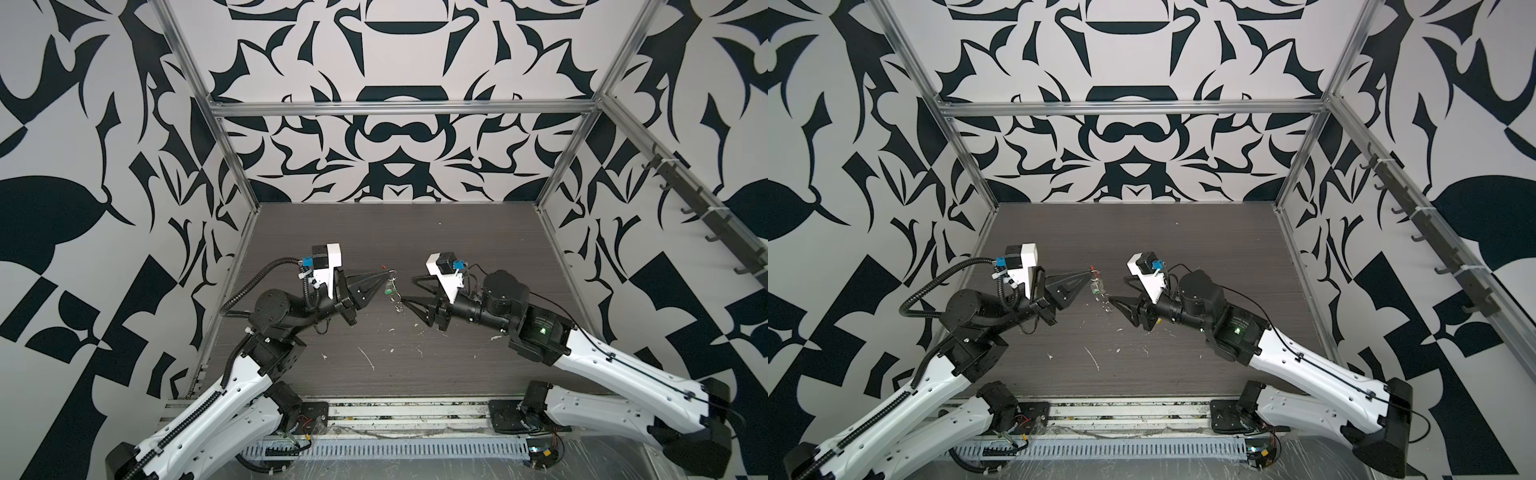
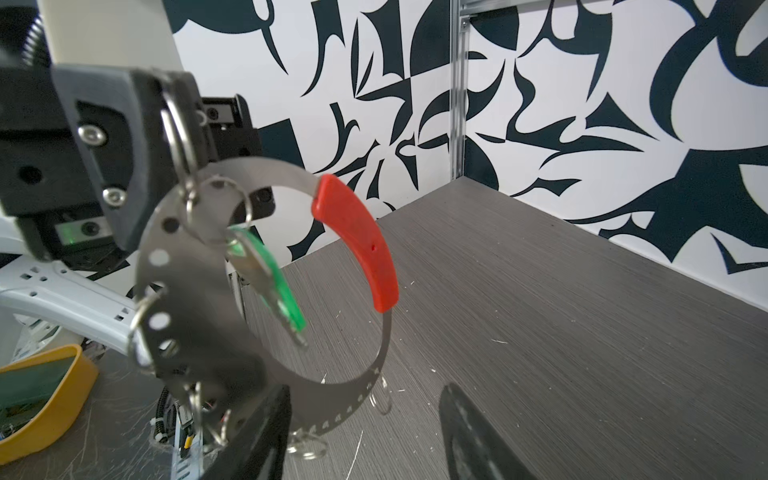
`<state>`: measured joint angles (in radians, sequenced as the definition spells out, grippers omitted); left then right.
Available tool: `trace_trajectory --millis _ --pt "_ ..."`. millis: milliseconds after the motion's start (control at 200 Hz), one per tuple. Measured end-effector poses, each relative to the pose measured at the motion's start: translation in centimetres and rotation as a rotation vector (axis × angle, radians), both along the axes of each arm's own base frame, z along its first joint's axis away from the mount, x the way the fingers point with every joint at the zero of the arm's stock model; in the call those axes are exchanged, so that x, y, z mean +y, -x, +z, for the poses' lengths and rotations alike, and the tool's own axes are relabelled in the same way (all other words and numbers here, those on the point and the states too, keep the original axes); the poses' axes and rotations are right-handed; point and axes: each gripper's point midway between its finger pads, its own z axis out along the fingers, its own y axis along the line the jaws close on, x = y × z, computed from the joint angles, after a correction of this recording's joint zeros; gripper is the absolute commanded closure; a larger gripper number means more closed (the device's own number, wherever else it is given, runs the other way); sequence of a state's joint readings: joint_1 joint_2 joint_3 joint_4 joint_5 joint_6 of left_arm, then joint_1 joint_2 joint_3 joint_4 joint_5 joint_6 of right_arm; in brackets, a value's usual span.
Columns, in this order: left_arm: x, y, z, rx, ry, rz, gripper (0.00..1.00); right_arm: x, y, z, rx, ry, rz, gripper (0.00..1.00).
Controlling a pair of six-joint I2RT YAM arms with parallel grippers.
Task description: Remove the keys from the keyring
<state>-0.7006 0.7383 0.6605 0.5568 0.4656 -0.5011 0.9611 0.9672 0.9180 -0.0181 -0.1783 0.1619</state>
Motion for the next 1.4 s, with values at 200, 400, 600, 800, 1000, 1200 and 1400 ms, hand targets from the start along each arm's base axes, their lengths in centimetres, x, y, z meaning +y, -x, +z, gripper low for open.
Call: trace_trajectory --millis 200,400,600,800,1000,1200,1400 --pt "0.0 0.0 0.0 0.001 0.001 0.002 1.00 -0.1 0.1 1.5 -0.042 -0.012 0.031 0.46" --pt "0.1 0.0 -0.4 0.006 -0.001 0.005 1.00 -0.9 -0.7 5.2 -0.043 -0.117 0.105 0.50" --pt "0.2 0.1 -0.3 0.002 0.002 0.005 1.00 0.1 0.2 7.7 0.020 -0.235 0.279 0.50" --pt "0.4 0.3 -0.1 -0.003 0.006 0.005 1.00 1.7 0.3 7.2 0.117 -0.246 0.369 0.51" --pt "0.5 0.5 0.0 -0.008 0.010 0.005 1.00 2.3 0.5 7.0 0.170 -0.250 0.413 0.59" --pt "0.5 0.5 0.0 -0.005 0.008 0.005 1.00 2.4 0.8 7.2 0.180 -0.255 0.436 0.61" --pt "0.5 0.5 -0.2 0.000 0.004 0.005 1.00 2.4 0.9 7.6 0.174 -0.259 0.446 0.66"
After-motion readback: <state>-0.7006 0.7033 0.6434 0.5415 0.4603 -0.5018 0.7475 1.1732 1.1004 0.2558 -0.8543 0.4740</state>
